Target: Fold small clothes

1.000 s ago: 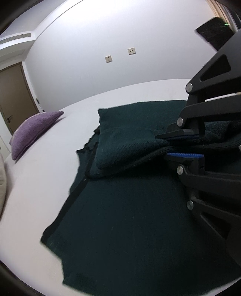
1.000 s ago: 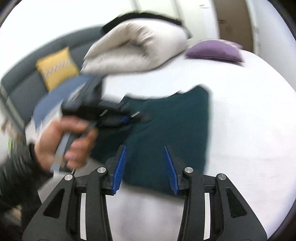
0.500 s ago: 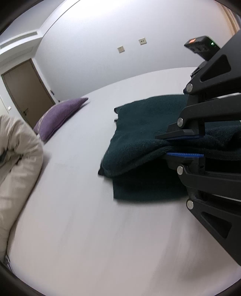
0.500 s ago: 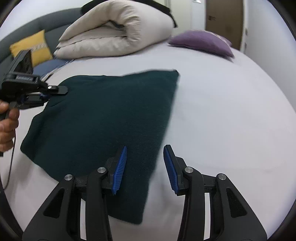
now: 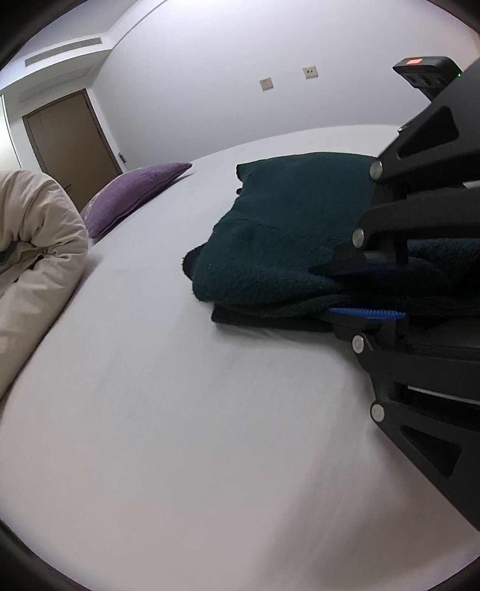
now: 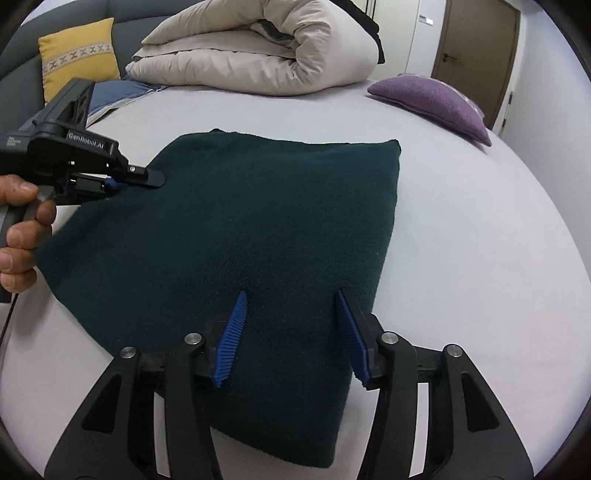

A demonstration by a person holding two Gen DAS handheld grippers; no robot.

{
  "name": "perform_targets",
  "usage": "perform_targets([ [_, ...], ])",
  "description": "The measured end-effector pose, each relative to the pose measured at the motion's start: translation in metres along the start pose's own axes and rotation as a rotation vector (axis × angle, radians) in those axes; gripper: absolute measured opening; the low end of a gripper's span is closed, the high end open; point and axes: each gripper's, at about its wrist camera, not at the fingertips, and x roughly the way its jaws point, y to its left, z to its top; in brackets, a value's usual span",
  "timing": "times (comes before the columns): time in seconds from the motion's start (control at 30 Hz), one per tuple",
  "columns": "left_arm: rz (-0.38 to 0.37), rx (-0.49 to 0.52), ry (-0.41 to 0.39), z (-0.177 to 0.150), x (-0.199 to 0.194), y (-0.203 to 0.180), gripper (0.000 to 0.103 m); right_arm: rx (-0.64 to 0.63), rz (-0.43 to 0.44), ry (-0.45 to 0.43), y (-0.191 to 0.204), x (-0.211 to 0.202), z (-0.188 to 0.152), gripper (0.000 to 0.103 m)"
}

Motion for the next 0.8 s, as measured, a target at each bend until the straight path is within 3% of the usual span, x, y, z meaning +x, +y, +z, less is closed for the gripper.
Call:
perform_targets([
  [0.13, 0.160, 0.100, -0.125, -0.011, -0.037, -0.025, 0.023, 0.074, 0.049, -0.004, -0.010, -0.007, 0.007, 0.050],
  [0.23, 0.193, 0.226, -0.187, -0.026, -0.051, -0.060, 0.023, 0.185, 0.134, -0.063, -0.028, -0.035, 0.006, 0.049],
  [0.3, 0.213, 0.346, -0.194, -0.052, -0.047, -0.087, 0.023, 0.266, 0.238, -0.085, -0.040, -0.047, 0.006, 0.048],
  [0.37, 0.228, 0.395, -0.157, -0.070, -0.031, -0.094, 0.023, 0.344, 0.374, -0.064, -0.047, -0.043, 0.005, 0.044],
  [0.47, 0.261, 0.395, -0.102, -0.083, -0.007, -0.082, 0.022, 0.437, 0.571, -0.022, -0.055, -0.030, -0.003, 0.042],
  [0.53, 0.254, 0.374, -0.104, -0.083, -0.002, -0.068, 0.014, 0.458, 0.660, 0.041, -0.057, -0.015, -0.015, 0.042],
  [0.63, 0.198, 0.333, -0.092, -0.076, -0.005, -0.055, 0.010, 0.533, 0.661, 0.193, -0.065, 0.018, -0.043, 0.031],
  [0.8, 0.137, 0.307, -0.088, -0.076, -0.007, -0.042, 0.007, 0.605, 0.738, 0.173, -0.078, 0.015, -0.069, 0.030],
])
